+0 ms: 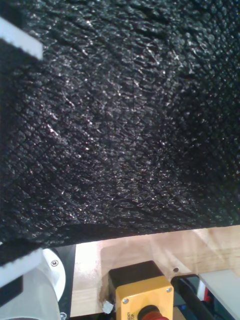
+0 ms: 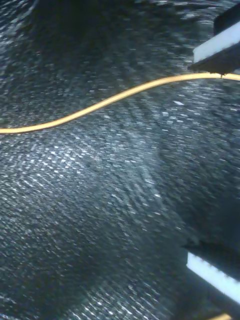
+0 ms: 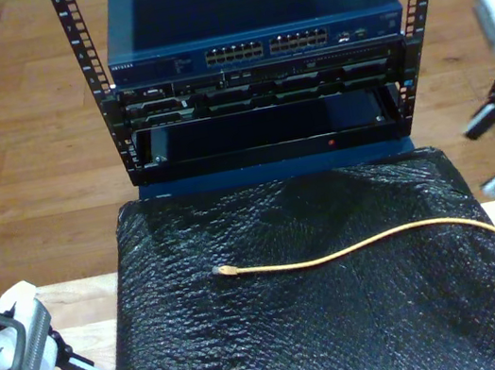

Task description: Grab the cable and plug it in

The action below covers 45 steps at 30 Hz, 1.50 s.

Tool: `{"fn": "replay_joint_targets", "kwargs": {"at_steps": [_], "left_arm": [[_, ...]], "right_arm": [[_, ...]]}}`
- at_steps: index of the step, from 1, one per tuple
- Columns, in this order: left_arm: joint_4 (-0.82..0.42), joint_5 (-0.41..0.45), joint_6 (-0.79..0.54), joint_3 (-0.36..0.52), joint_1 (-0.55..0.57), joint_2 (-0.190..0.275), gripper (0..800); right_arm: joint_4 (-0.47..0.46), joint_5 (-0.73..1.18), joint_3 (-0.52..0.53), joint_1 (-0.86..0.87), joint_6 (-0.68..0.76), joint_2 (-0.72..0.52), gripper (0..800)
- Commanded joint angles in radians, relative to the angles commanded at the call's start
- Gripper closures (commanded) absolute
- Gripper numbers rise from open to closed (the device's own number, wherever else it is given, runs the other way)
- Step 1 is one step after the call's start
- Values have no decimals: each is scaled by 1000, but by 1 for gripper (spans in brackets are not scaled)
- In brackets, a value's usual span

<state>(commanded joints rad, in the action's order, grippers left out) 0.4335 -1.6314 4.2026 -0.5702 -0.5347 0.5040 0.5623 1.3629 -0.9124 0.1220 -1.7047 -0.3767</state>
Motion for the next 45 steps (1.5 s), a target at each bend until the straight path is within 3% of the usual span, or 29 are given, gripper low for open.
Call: {"fn": "replay_joint_targets", "kwargs": {"at_steps": [9,16,27,37,45], "left_arm": [[28,58,57,20,69,0,0],[28,121,161,28,132,-3,0],[28,218,273,25,133,-60,0],[28,232,318,23,130,-77,0],[25,230,382,15,129,-74,0]], "right_arm": [[-14,-120,-3,-206,91,83,8],[-117,-207,-34,-364,195,150,7],[-230,-299,-143,-539,391,311,7],[-471,-333,-239,-684,681,479,6],[-485,-334,-308,-732,778,609,7]]}}
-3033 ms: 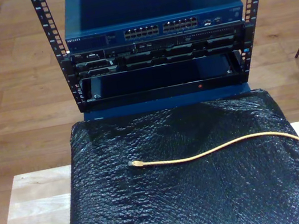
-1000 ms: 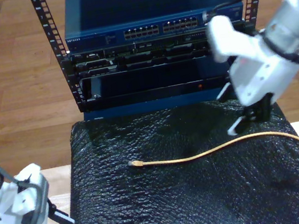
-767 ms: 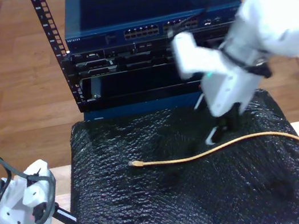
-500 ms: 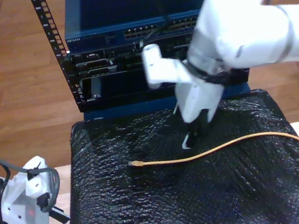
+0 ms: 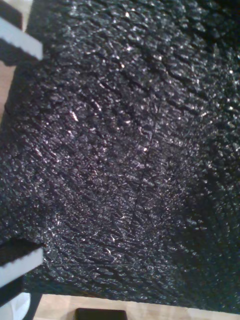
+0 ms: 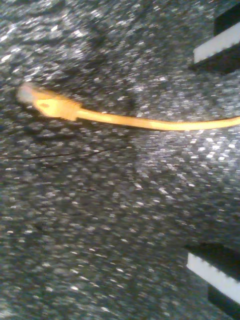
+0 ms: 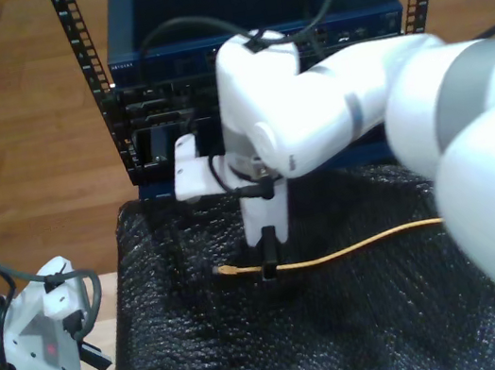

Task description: Grab the cable and plug it in

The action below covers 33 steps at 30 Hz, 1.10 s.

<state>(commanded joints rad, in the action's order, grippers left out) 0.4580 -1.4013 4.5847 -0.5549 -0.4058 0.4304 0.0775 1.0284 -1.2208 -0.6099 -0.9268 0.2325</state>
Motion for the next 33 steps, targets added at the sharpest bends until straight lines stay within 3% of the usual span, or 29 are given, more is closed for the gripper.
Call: {"fn": "replay_joint_targets", "kwargs": {"at_steps": [5,25,33], "left_arm": [[-2,0,61,2,-2,-2,0],[-3,2,68,5,-3,-12,0],[-3,2,66,5,-3,-12,0]], "right_arm": [[-14,-28,-21,-17,48,58,10],[-80,-101,-64,-60,173,153,48],[-109,-101,-107,-74,216,187,104]]}}
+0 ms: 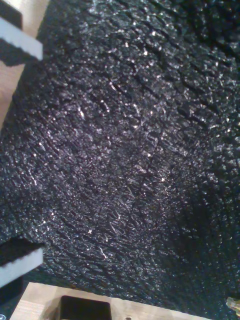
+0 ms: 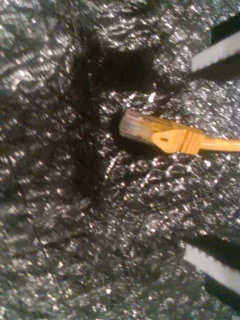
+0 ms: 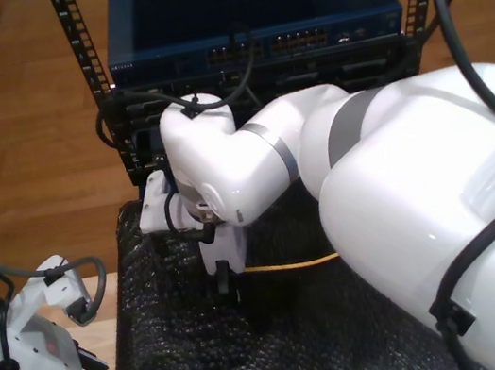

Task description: Grab the cable and plug it in

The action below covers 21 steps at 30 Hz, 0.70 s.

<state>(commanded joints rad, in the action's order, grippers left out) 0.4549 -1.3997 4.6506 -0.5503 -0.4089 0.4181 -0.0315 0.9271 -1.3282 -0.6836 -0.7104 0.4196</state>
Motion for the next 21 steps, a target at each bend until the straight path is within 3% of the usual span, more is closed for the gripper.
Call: {"fn": "replay_joint_targets", "kwargs": {"at_steps": [10,21], "left_arm": [[0,0,0,0,0,0,0],[0,-2,-2,0,0,0,0]], "right_arm": [[-164,0,-3,-3,126,8,291],[-164,2,-3,-23,132,11,343]]}}
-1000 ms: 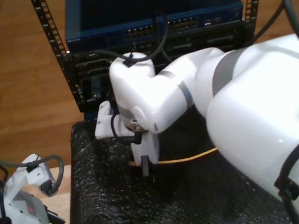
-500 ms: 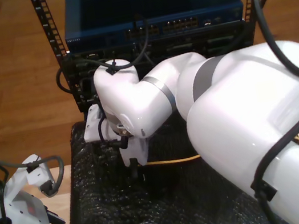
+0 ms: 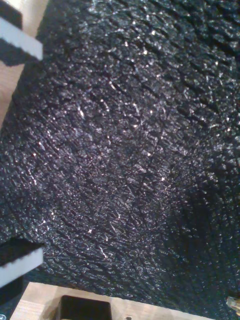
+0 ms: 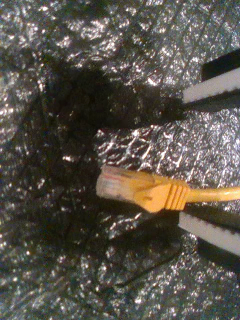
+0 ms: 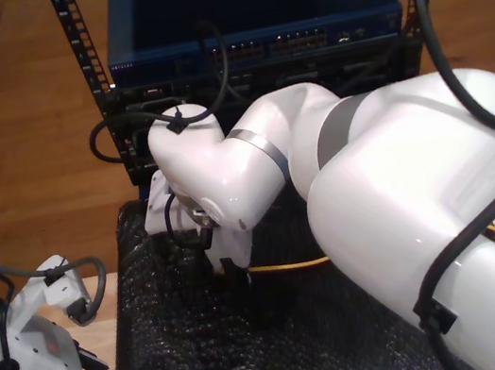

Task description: Grab the cable and plug it in

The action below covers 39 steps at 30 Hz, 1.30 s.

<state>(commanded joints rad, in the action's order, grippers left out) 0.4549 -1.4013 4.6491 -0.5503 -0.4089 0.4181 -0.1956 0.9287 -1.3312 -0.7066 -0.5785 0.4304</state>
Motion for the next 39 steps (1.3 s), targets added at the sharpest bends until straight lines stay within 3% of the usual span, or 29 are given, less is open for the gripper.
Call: {"fn": "replay_joint_targets", "kwargs": {"at_steps": [8,24,39], "left_arm": [[0,0,0,0,0,0,0],[2,0,0,0,0,0,0],[2,0,0,2,0,0,0]], "right_arm": [[0,0,-2,-9,3,0,366],[-3,-2,0,-12,5,0,547],[-5,-2,0,-12,5,-5,575]]}}
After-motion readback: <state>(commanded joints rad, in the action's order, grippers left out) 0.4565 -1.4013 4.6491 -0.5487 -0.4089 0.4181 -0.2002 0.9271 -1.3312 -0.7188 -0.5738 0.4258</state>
